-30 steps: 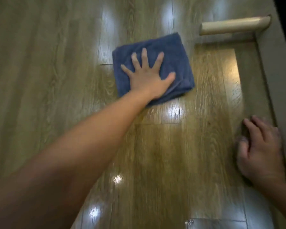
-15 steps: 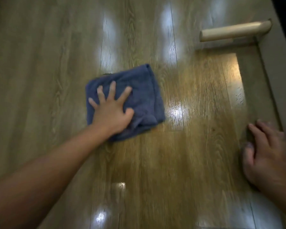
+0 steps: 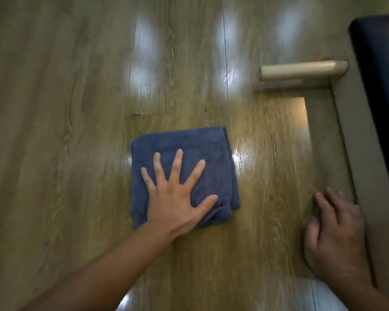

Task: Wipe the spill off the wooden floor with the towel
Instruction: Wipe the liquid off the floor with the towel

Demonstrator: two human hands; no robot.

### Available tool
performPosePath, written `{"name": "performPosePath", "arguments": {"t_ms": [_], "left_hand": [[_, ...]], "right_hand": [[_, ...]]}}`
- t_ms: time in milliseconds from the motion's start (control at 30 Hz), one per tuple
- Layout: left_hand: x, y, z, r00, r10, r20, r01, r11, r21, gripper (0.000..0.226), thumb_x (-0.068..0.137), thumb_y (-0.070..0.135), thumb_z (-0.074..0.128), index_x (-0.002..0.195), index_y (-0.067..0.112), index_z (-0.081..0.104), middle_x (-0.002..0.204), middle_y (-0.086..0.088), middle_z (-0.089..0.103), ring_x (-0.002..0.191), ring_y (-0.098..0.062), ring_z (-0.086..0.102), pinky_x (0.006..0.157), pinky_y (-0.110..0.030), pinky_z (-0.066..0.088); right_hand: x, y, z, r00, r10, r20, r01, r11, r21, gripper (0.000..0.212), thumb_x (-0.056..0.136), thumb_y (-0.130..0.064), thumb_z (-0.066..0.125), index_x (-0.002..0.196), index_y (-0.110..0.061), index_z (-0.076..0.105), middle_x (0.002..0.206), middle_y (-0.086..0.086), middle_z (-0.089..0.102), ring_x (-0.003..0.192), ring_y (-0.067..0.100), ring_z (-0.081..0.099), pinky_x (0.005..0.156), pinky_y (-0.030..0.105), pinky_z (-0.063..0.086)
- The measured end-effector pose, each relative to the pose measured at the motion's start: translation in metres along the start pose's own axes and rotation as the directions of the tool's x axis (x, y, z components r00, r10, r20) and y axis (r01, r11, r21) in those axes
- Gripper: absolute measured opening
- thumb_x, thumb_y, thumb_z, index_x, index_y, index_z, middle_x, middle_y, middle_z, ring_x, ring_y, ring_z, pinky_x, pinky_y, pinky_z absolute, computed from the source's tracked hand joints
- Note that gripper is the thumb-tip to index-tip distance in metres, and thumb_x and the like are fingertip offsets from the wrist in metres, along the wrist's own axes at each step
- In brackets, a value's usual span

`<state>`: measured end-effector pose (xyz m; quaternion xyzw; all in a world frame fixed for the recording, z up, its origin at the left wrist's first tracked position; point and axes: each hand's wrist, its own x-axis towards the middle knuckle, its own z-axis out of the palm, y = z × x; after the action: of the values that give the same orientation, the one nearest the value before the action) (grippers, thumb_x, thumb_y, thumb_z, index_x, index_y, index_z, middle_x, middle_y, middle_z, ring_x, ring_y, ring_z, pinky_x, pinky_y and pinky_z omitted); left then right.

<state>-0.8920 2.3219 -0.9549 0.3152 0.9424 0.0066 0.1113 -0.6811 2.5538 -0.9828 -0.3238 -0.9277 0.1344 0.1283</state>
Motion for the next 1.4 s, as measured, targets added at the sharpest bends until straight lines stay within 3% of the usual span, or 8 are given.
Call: {"name": "performPosePath", "arguments": {"t_ms": [100,233,400,533,800,900,1067,1400], "left_hand": [[0.084,0.017,-0.013,1.000,0.003,0.020,-0.005,0.997,0.074,0.087,0.072,0.093,0.016,0.149,0.055,0.000,0.165,-0.001,-0.015,0.145,-0.051,-0.015,0.108,-0.076,-0.003],[0.176,0.047,-0.030,0.999,-0.052,0.014,0.051,0.998,0.032,0.089,0.074,0.091,0.012,0.152,0.051,0.005,0.166,-0.001,-0.010,0.147,-0.049,-0.011,0.110,-0.074,-0.004],[0.082,0.060,-0.019,0.997,0.028,-0.074,-0.027,1.000,0.007,0.081,0.081,0.080,0.026,0.154,0.044,0.018,0.166,0.000,0.004,0.150,-0.040,-0.003,0.115,-0.067,0.005],[-0.012,0.081,0.011,0.989,0.142,-0.040,-0.143,0.990,-0.006,0.084,0.077,0.081,0.039,0.152,0.045,0.026,0.165,-0.001,0.013,0.149,-0.045,0.002,0.110,-0.073,0.007],[0.166,0.182,-0.015,0.996,0.082,0.017,-0.083,0.996,0.029,0.088,0.076,0.086,0.022,0.154,0.048,0.008,0.166,-0.003,-0.004,0.146,-0.051,-0.011,0.106,-0.075,-0.006],[0.148,0.183,-0.013,0.997,0.072,-0.024,-0.072,0.997,0.006,0.082,0.082,0.081,0.023,0.155,0.044,0.014,0.166,-0.004,0.001,0.147,-0.047,-0.008,0.110,-0.071,-0.003],[0.019,0.152,0.009,0.968,0.238,-0.074,-0.244,0.966,-0.080,0.073,0.086,0.070,0.040,0.152,0.041,0.028,0.164,-0.002,0.018,0.149,-0.044,0.003,0.113,-0.069,0.007],[0.161,0.231,-0.013,0.989,0.146,-0.007,-0.145,0.989,0.014,0.076,0.086,0.077,0.027,0.153,0.046,0.010,0.166,-0.003,-0.002,0.143,-0.053,-0.010,0.105,-0.077,-0.004]], "right_hand": [[-0.002,0.002,-0.001,1.000,0.006,0.024,-0.006,1.000,-0.008,0.056,0.083,-0.023,0.040,0.127,0.007,0.057,0.139,0.028,0.049,0.133,0.046,0.042,0.115,0.061,0.025],[-0.002,0.001,-0.003,0.999,0.012,0.041,-0.011,1.000,-0.013,0.055,0.084,-0.024,0.041,0.129,0.003,0.057,0.141,0.024,0.050,0.135,0.042,0.041,0.117,0.057,0.024],[0.000,-0.003,-0.005,0.999,0.031,0.031,-0.031,1.000,0.004,0.056,0.084,-0.025,0.040,0.130,0.001,0.058,0.142,0.021,0.049,0.135,0.040,0.041,0.118,0.056,0.022],[-0.001,-0.003,-0.002,0.999,0.047,-0.003,-0.047,0.999,0.004,0.055,0.083,-0.023,0.041,0.127,0.002,0.061,0.140,0.022,0.052,0.134,0.040,0.043,0.115,0.058,0.027],[-0.002,-0.001,-0.001,1.000,0.022,-0.012,-0.022,1.000,-0.014,0.054,0.082,-0.023,0.044,0.128,-0.002,0.061,0.140,0.019,0.054,0.135,0.037,0.043,0.118,0.054,0.024],[-0.001,-0.001,0.001,0.999,0.026,-0.023,-0.026,1.000,-0.007,0.054,0.082,-0.023,0.044,0.128,-0.003,0.061,0.140,0.018,0.054,0.135,0.036,0.044,0.117,0.055,0.026],[-0.004,0.002,0.002,0.999,0.022,-0.038,-0.023,1.000,-0.018,0.047,0.081,-0.022,0.043,0.117,0.000,0.062,0.135,0.022,0.056,0.133,0.039,0.045,0.115,0.058,0.028],[-0.003,0.002,0.001,1.000,0.028,-0.007,-0.028,1.000,-0.007,0.051,0.082,-0.022,0.043,0.124,-0.002,0.063,0.139,0.017,0.055,0.135,0.036,0.044,0.117,0.055,0.026]]}}
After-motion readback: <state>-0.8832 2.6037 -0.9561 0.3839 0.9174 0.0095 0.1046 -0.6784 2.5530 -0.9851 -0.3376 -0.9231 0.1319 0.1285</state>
